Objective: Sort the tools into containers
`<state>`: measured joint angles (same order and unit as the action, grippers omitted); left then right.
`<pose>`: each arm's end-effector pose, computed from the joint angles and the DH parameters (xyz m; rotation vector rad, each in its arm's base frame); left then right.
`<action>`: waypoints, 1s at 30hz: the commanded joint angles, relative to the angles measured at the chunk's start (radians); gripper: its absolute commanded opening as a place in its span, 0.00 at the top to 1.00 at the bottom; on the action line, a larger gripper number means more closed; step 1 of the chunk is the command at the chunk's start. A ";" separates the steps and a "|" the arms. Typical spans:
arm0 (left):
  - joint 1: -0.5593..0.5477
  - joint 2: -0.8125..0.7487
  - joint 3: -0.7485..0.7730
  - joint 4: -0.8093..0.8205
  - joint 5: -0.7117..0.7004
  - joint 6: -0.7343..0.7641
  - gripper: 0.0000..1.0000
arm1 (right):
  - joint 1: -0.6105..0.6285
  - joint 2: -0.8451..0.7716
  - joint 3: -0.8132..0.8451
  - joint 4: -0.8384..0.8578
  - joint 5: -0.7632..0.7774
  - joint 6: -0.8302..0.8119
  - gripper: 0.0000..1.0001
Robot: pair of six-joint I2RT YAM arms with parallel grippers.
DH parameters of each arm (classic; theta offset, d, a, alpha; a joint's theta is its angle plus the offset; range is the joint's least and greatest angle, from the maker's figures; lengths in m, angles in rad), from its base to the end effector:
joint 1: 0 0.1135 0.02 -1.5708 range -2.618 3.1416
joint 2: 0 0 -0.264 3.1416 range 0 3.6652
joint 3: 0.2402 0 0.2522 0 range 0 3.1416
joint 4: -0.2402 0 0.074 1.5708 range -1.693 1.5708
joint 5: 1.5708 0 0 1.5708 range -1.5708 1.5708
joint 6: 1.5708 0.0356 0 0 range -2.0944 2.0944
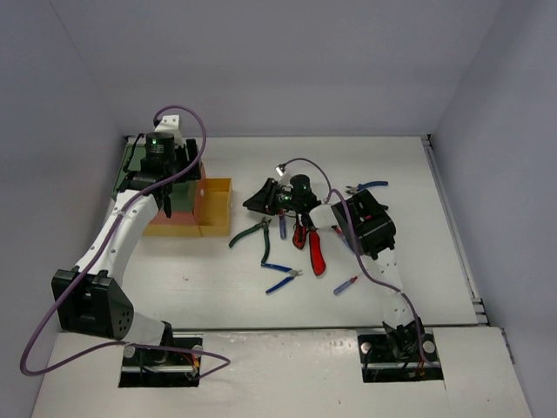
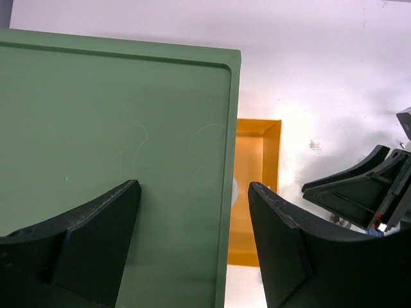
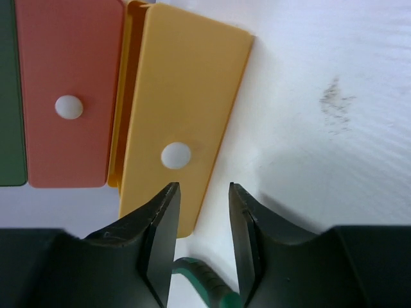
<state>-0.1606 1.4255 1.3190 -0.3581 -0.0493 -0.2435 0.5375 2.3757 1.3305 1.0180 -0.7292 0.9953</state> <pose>0.3257 -0.0510 0.3592 -0.1156 2.0376 -0.2035 0.4050 0.2690 0.1120 -0.2406 1.8881 1.6948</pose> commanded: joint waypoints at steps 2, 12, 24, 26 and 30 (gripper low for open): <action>0.011 -0.045 0.029 -0.061 0.040 -0.010 0.36 | 0.045 -0.255 -0.001 -0.223 0.187 -0.263 0.56; -0.280 -0.167 0.105 -0.077 -0.202 -0.011 0.36 | 0.033 -0.676 -0.116 -0.672 0.517 -0.552 0.46; -0.412 0.113 0.120 -0.090 -0.308 -0.090 0.36 | -0.001 -1.224 -0.386 -1.010 0.700 -0.652 0.31; -0.412 0.175 0.139 -0.083 -0.300 -0.112 0.36 | -0.001 -1.322 -0.438 -1.057 0.709 -0.648 0.28; -0.411 0.276 0.172 -0.084 -0.313 -0.151 0.36 | -0.001 -1.454 -0.503 -1.109 0.711 -0.639 0.25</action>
<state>-0.5732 1.6710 1.4137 -0.4673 -0.3235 -0.3321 0.5316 1.0282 0.8685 -0.0329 -0.0601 0.3645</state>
